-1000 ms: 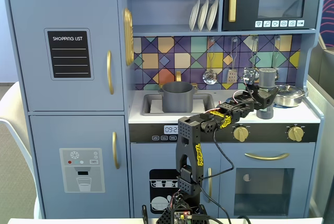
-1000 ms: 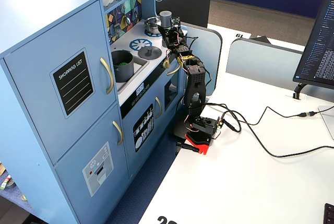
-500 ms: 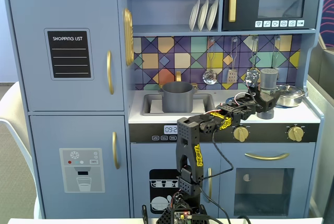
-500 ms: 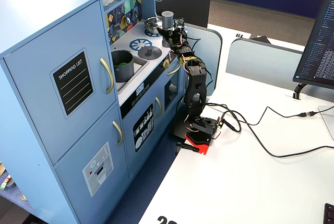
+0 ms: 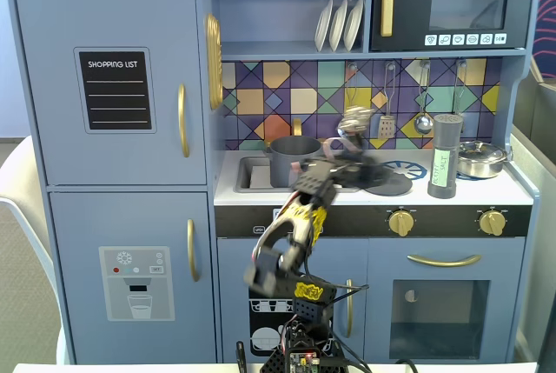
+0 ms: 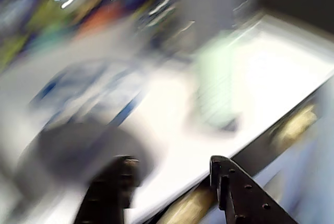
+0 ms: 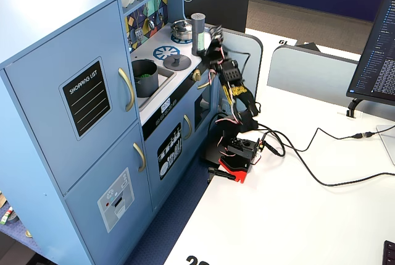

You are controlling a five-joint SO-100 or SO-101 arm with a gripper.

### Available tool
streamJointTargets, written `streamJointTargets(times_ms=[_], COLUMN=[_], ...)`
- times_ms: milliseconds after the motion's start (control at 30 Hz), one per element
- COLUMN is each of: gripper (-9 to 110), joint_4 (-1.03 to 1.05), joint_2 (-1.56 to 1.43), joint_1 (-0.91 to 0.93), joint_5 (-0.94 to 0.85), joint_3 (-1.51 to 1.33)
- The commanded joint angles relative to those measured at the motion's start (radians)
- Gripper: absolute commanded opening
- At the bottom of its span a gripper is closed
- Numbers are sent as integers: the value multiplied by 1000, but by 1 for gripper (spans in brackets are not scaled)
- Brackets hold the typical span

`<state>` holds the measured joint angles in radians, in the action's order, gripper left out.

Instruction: Put salt in the gray recipient

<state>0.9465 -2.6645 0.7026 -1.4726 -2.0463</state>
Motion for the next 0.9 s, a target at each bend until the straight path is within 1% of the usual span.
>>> streamJointTargets(times_ms=[0, 67, 133, 267, 367, 533, 667, 733, 800, 867], gripper=[0, 0, 0, 0, 0, 0, 0, 0, 0, 0], joint_4=[304, 353, 347, 287, 265, 172, 176, 235, 282, 333], joint_2=[-146, -193, -256, -324, -337, -403, -488, -535, -552, -555], joint_1=[-288, -382, -456, -518, -578, -640, -653, -657, -681, -690], joint_5=[-49, -69, -31, -74, -164, -114, -72, -64, -11, -15], joint_3=[-48, -160, -293, -555, -699, -928, -1049, -1069, -1069, -1069])
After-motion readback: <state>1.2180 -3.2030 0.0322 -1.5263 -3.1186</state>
